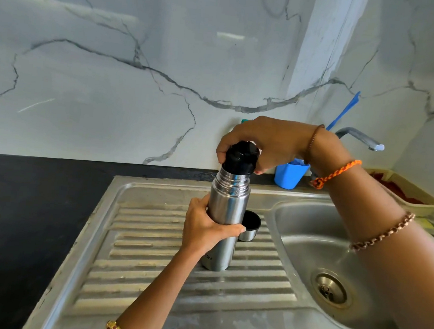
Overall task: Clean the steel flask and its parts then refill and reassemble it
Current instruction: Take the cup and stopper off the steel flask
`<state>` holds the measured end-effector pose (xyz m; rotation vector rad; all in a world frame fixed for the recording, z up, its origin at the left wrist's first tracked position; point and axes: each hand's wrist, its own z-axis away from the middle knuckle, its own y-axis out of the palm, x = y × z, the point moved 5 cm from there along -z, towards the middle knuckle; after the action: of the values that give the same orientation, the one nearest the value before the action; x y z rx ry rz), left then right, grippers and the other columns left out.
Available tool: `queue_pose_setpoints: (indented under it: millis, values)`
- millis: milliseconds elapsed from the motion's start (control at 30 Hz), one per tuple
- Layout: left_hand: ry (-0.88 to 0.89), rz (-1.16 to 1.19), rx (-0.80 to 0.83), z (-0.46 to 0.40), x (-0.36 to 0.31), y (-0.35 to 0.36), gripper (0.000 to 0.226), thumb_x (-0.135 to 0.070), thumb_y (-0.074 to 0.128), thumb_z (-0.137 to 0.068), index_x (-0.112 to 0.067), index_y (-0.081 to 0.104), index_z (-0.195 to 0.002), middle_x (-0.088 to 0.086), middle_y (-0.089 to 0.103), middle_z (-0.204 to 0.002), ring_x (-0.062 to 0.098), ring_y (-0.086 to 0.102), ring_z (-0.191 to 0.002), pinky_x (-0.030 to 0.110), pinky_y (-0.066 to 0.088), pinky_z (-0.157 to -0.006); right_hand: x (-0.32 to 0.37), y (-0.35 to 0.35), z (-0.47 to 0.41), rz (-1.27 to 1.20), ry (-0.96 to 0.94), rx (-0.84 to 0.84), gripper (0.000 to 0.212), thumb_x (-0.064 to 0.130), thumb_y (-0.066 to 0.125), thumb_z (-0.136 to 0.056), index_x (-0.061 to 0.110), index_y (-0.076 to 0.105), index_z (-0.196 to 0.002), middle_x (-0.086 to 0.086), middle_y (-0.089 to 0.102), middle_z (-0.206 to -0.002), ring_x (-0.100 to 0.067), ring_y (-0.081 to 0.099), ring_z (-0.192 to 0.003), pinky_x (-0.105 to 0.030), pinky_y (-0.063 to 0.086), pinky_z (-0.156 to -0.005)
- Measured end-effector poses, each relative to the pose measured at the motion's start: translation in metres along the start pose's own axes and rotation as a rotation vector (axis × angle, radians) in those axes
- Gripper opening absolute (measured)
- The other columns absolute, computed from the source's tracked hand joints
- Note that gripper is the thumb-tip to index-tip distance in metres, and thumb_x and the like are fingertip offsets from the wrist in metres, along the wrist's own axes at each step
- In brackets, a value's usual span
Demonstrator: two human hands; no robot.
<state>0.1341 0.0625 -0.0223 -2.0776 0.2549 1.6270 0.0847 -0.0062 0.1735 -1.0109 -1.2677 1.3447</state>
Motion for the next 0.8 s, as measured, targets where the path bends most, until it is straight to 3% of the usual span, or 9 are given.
queue_pose_setpoints:
  millis: [133,233,333,433,533,633,700,800]
  values:
    - [-0.007,-0.020,-0.011,-0.008,-0.004,-0.004,0.064,-0.040,0.085,-0.036,-0.030,0.055,-0.091,0.003,0.059,-0.102,0.010,0.062,-0.083,0.022,0.050,-0.065,-0.015,-0.010,0.011,-0.285,-0.057,-0.234,0.056,-0.013,0.068,-0.062,0.023,0.058,-0.104,0.002,0.059,-0.104,-0.018,0.057,-0.098,-0.023,0.049,-0.077]
    - [-0.008,-0.037,-0.028,-0.011,-0.010,-0.008,0.061,-0.034,0.090,-0.040,-0.026,0.054,-0.088,0.000,0.060,-0.097,0.012,0.062,-0.083,0.024,0.050,-0.066,-0.030,0.001,0.024,-0.746,-0.139,-0.425,0.056,-0.014,0.072,-0.063,0.019,0.050,-0.102,-0.005,0.056,-0.102,-0.016,0.056,-0.092,-0.022,0.052,-0.074]
    - [-0.023,-0.079,-0.073,-0.006,-0.016,-0.012,0.059,-0.026,0.091,-0.045,-0.026,0.045,-0.082,-0.005,0.057,-0.089,0.008,0.057,-0.078,0.026,0.047,-0.066,-0.046,0.044,0.033,-1.220,-0.222,-0.666,0.054,-0.001,0.071,-0.062,0.023,0.043,-0.102,-0.001,0.057,-0.099,-0.014,0.056,-0.091,-0.023,0.049,-0.079]
    - [-0.047,-0.096,-0.121,-0.004,-0.020,-0.012,0.070,-0.027,0.093,-0.042,-0.015,0.048,-0.095,-0.006,0.057,-0.085,0.013,0.057,-0.077,0.027,0.047,-0.068,-0.068,0.104,0.041,-1.646,-0.089,-0.866,0.061,-0.008,0.059,-0.063,0.027,0.046,-0.112,0.001,0.062,-0.104,-0.011,0.060,-0.096,-0.023,0.049,-0.086]
    - [-0.058,-0.109,-0.143,-0.002,-0.022,-0.012,0.076,-0.029,0.093,-0.041,-0.013,0.049,-0.100,-0.007,0.056,-0.084,0.016,0.057,-0.079,0.029,0.050,-0.073,-0.079,0.153,0.045,-1.601,0.144,-0.852,0.066,-0.011,0.063,-0.060,0.016,0.050,-0.119,-0.003,0.062,-0.109,-0.016,0.059,-0.103,-0.027,0.049,-0.093]
    - [-0.067,-0.112,-0.200,0.005,-0.022,-0.023,0.072,-0.029,0.093,-0.042,-0.014,0.049,-0.097,-0.004,0.058,-0.087,0.018,0.058,-0.081,0.030,0.049,-0.074,-0.083,0.178,0.043,-1.405,0.331,-0.780,0.054,-0.019,0.066,-0.067,0.010,0.053,-0.111,-0.003,0.062,-0.097,-0.021,0.057,-0.100,-0.018,0.051,-0.082]
    - [-0.062,-0.107,-0.242,0.009,-0.023,-0.036,0.070,-0.029,0.093,-0.042,-0.015,0.049,-0.095,-0.003,0.059,-0.088,0.019,0.058,-0.081,0.031,0.050,-0.075,-0.082,0.183,0.037,-1.200,0.406,-0.732,0.054,-0.013,0.070,-0.068,0.009,0.052,-0.113,-0.002,0.060,-0.101,-0.018,0.055,-0.100,-0.016,0.048,-0.083]
    - [-0.034,-0.116,-0.282,0.011,-0.029,-0.058,0.070,-0.029,0.093,-0.040,-0.016,0.051,-0.095,-0.001,0.061,-0.090,0.020,0.060,-0.083,0.034,0.052,-0.077,-0.076,0.184,0.016,-0.852,0.395,-0.601,0.071,0.004,0.078,-0.068,0.008,0.043,-0.130,-0.002,0.048,-0.119,-0.014,0.047,-0.111,-0.019,0.036,-0.097]
